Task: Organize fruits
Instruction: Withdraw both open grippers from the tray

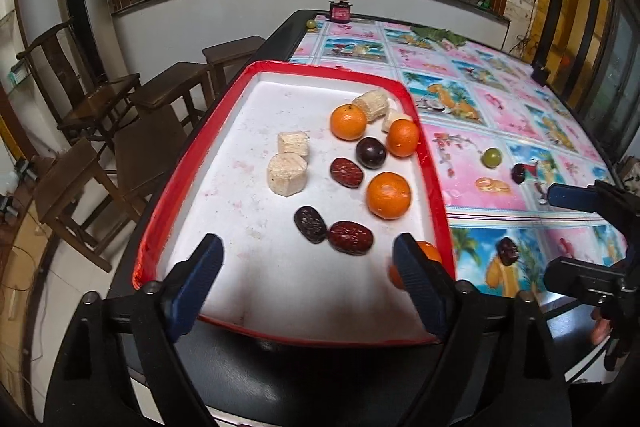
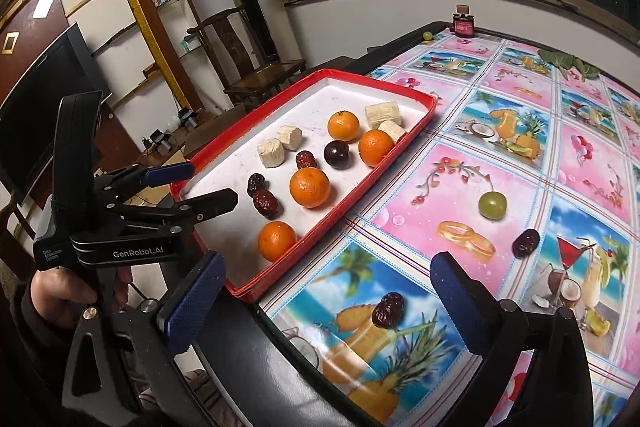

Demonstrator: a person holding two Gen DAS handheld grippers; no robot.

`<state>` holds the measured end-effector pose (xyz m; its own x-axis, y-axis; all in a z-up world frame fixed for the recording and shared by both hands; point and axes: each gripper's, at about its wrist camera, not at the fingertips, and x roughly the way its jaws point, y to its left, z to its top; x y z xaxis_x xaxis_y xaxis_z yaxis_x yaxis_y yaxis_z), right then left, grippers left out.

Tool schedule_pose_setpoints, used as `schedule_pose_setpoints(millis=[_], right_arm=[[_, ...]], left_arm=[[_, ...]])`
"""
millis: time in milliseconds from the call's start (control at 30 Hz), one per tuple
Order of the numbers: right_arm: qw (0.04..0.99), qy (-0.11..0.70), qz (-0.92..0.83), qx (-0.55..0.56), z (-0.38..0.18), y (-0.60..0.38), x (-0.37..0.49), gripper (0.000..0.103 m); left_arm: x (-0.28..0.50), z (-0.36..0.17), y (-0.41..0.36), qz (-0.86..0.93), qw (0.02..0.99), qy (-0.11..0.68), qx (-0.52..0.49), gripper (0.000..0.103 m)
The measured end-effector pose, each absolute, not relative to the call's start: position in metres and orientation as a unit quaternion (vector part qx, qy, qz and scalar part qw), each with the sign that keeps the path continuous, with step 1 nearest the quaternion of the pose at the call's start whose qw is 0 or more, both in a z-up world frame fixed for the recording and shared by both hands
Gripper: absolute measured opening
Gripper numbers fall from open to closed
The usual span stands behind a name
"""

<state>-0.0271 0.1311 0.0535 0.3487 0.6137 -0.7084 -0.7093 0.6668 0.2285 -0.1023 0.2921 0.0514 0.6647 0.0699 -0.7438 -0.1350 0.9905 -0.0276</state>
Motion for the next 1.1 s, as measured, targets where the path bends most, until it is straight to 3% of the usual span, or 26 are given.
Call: schedule_pose_setpoints(millis=[33,300,533,1100], right_arm=[[0.820,0.401,0.404,-0.060,0.055,0.130,-0.029,0.103],[0.826,0.393,0.398,-0.067,0.062,0.125,-0.044,0.103],[0.825,0.393,0.399,-0.072,0.065,0.123,-0.055,0.103],[0.827,0.396,0.392,-0.074,0.068,0.118,-0.074,0.103]], left_arm=[[-0.104,0.052,0.292,0.053,0.912,0.403,-0.044,0.103],[-0.116,0.057,0.291,0.082,0.915,0.393,-0.040,0.103],[-0.135,0.059,0.281,0.160,0.911,0.379,0.026,0.103],[-0.147,0.055,0.279,0.140,0.909,0.391,-0.020,0.103]])
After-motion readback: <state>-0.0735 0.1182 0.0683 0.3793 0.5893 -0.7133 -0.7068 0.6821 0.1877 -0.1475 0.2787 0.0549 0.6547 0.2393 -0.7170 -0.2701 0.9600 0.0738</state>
